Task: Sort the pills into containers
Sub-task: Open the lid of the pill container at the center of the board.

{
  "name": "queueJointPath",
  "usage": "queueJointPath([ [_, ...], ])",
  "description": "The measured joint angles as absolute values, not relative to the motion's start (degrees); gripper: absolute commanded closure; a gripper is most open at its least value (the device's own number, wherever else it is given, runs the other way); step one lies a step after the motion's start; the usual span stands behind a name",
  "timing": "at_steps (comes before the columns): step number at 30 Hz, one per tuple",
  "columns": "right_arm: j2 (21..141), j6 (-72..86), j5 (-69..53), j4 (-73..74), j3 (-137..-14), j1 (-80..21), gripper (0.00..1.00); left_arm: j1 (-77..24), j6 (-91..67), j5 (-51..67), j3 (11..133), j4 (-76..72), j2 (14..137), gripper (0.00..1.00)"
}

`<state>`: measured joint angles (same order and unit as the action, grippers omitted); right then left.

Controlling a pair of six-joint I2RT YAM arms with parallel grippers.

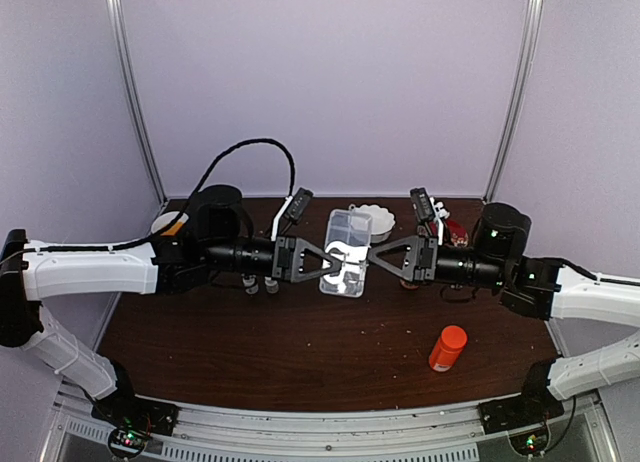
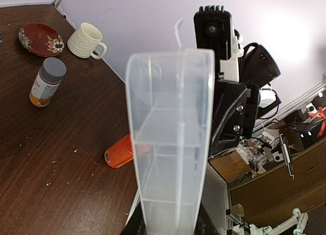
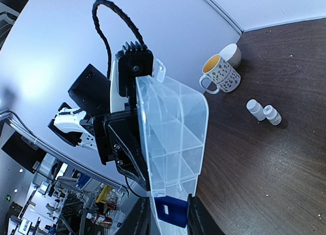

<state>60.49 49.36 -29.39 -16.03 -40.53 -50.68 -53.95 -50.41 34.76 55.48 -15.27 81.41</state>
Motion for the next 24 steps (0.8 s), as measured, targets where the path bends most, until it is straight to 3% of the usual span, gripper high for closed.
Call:
queueJointPath([
  [20,58.5,49.5,-30.7,-16.6,-40.2,-50.6,0.77,-53.9,-49.4,34.3,55.5,-12.1,82.6,0.99],
  [24,58.5,49.4,-31.2,-17.0,-40.2,-50.6,0.67,-53.9,-49.4,34.3,55.5,-11.9,83.1,0.99],
])
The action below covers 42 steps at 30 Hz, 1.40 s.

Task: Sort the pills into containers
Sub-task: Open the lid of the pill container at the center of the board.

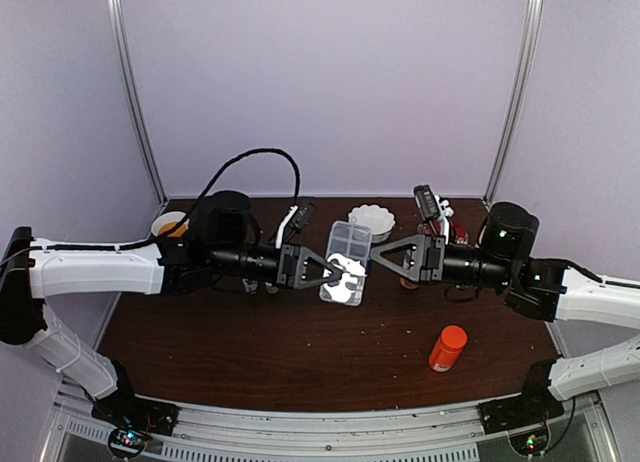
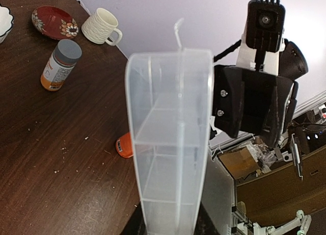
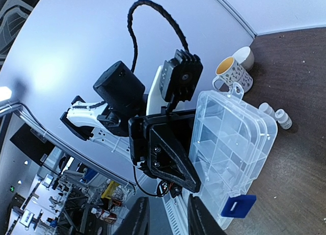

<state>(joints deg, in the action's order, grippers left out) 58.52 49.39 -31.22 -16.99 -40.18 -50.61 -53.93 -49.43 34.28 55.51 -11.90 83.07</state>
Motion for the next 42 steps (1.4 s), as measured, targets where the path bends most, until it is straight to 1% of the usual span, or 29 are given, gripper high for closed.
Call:
queueJointPath([
  [4,58.4,49.2,-30.2,-15.5,-40.2,-50.6,0.57,-53.9,-49.5,34.3,55.5,-12.0,83.1,0.98],
  [5,58.2,48.8,-29.5,-14.3,-40.3,-50.6,0.51,-53.7,-49.6,34.5,55.5,-12.1,83.1,0.98],
  [6,58.1,48.0,-28.6,-12.8,-40.4,-50.6,0.49,-53.6,-49.9,34.7,55.5,-12.5,83.1,0.97],
  [9,58.1,47.3,-26.9,-9.8,-40.8,-50.5,0.37,-53.0,-51.5,35.9,54.2,-16.0,83.1,0.96],
  [12,58.0,46.8,-26.5,-8.8,-40.8,-50.4,0.30,-52.5,-54.1,38.1,52.3,-20.7,83.2,0.96],
  [14,57.9,46.9,-26.5,-8.8,-40.8,-50.4,0.28,-52.4,-55.8,39.6,51.9,-23.5,83.7,0.96],
  [23,57.0,48.6,-30.5,-14.7,-40.8,-50.4,0.28,-52.4,-62.2,45.1,51.8,-35.6,86.3,0.95],
  [26,57.3,49.4,-31.4,-15.8,-40.8,-50.4,0.31,-52.4,-63.4,46.3,51.8,-37.5,86.9,0.94],
  [31,58.5,50.1,-32.1,-16.5,-41.1,-50.4,0.41,-52.4,-64.2,47.4,51.9,-38.2,87.4,0.92],
  [38,61.6,50.1,-31.2,-14.2,-43.5,-50.4,0.65,-52.5,-61.3,47.2,52.6,-33.6,87.4,0.91],
  [40,62.5,50.4,-31.1,-14.2,-43.5,-50.4,0.72,-52.6,-60.3,47.1,53.0,-31.7,87.4,0.86],
  [41,62.8,50.5,-31.1,-14.2,-43.5,-50.4,0.76,-52.6,-59.9,47.1,53.0,-31.3,87.4,0.82],
  [42,62.9,50.7,-31.0,-14.0,-43.5,-50.4,0.79,-52.6,-59.5,47.1,53.1,-30.9,87.4,0.71],
])
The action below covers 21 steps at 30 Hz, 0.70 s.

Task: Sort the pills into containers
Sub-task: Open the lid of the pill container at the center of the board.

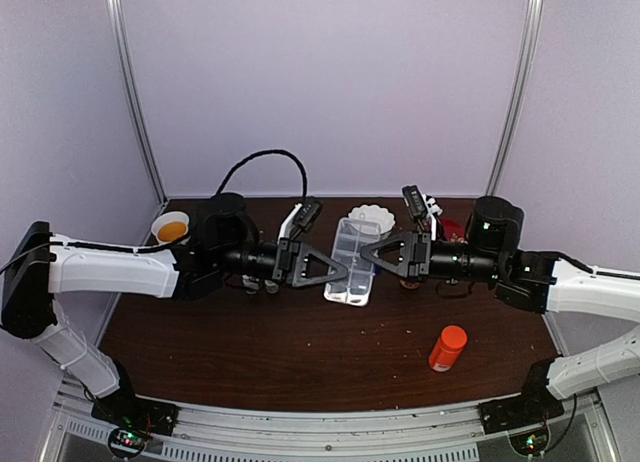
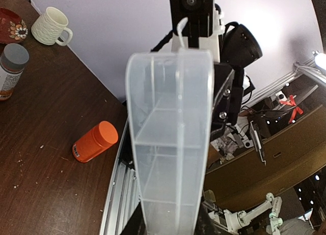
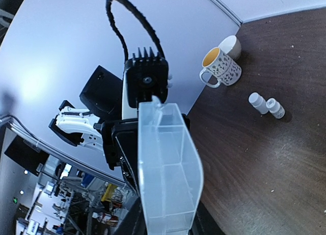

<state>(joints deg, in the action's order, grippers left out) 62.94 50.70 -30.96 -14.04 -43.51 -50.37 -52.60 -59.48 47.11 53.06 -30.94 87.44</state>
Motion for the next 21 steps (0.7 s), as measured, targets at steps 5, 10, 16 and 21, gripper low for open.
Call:
queueJointPath([
  [5,63.1,50.9,-30.0,-12.9,-43.7,-50.4,0.88,-52.7,-55.7,44.9,53.6,-25.7,87.0,0.23],
  [10,63.8,48.0,-26.0,-5.0,-45.8,-50.4,0.89,-52.9,-48.7,35.6,53.9,-11.9,84.0,0.12],
  [16,68.8,42.7,-16.5,10.2,-52.6,-51.5,0.83,-52.9,-44.0,25.9,53.9,-3.1,80.2,0.11],
  [21,77.5,40.1,-11.0,21.5,-58.7,-53.0,0.81,-54.3,-41.8,19.9,53.9,0.8,81.3,0.11],
])
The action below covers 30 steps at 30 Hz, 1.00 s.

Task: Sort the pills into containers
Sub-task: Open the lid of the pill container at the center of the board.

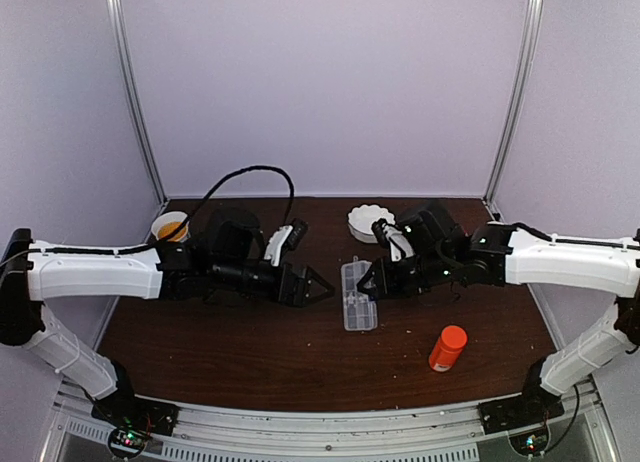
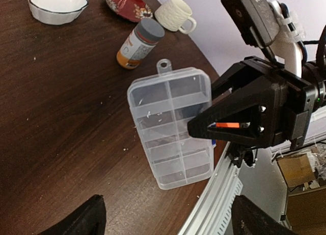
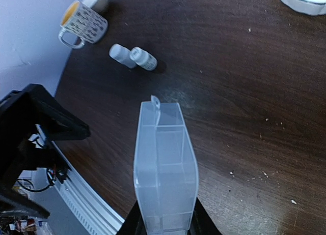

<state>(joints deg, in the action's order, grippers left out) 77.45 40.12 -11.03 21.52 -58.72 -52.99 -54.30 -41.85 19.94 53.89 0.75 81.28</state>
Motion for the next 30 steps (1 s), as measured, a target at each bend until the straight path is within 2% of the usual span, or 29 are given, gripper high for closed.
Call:
queueJointPath([
  [11,88.4,38.2,-7.0,33.3,-61.6,-54.3,0.68,-59.9,-45.1,12.4,52.8,-2.1,92.1,0.12],
  [18,91.5,37.6,-7.5,33.0,-61.9,-54.7,0.64,-60.0,-47.4,13.0,50.6,-8.5,96.9,0.14],
  [24,92.1,37.9,-8.6,31.2,-61.7,-54.7,0.51,-60.1,-48.8,14.3,49.5,-12.9,99.1,0.14],
  [30,89.7,38.8,-9.9,27.1,-58.9,-54.6,0.50,-60.1,-49.9,15.7,49.4,-16.3,100.2,0.15],
])
